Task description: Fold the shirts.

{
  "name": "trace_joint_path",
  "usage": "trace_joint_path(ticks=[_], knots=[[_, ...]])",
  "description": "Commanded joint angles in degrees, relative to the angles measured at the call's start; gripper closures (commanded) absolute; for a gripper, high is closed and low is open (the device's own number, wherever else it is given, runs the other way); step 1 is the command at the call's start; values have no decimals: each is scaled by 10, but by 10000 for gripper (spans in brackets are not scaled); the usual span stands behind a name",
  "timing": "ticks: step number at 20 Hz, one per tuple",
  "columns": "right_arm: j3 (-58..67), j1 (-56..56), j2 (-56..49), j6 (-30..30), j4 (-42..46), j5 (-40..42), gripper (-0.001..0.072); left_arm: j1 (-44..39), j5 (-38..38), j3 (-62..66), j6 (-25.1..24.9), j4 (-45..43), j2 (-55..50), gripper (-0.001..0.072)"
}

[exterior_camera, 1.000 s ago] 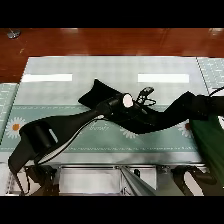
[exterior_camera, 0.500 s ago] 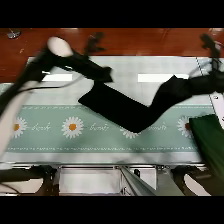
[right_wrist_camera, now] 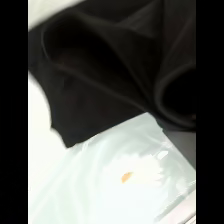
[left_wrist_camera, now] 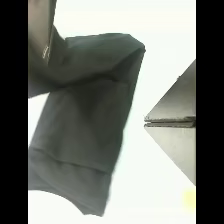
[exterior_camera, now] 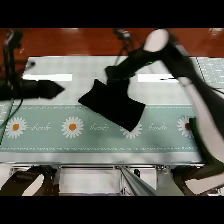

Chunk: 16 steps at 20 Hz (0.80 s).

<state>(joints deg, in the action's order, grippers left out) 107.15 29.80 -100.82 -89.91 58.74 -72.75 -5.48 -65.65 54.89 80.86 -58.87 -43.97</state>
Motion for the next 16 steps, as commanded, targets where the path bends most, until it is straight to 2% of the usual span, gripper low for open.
trace_joint_path(ticks=[1,2,3,5,7,10,12,13,14,16], knots=[[107,53,-135,-20,-6,12,672,10,27,-126,24,-7,81,677],[110,59,-155,-24,-14,25,672,10,28,-147,24,-5,81,678],[110,60,-171,-28,-22,38,608,10,37,-163,24,-5,79,678],[110,50,-188,-33,-53,52,70,10,80,-191,24,-5,77,677],[110,10,-171,-27,-81,23,82,10,112,-198,24,-6,71,677],[109,-111,-92,4,-79,-140,83,17,140,-198,24,-7,63,677],[78,-191,-9,31,-9,-259,83,26,143,-198,23,-8,57,677],[35,-223,48,47,51,-278,83,28,143,-198,23,-8,52,677],[-31,-250,109,49,91,-257,83,28,143,-198,23,-7,45,677],[-239,-301,250,38,83,-112,82,22,143,-198,24,-7,29,677]])
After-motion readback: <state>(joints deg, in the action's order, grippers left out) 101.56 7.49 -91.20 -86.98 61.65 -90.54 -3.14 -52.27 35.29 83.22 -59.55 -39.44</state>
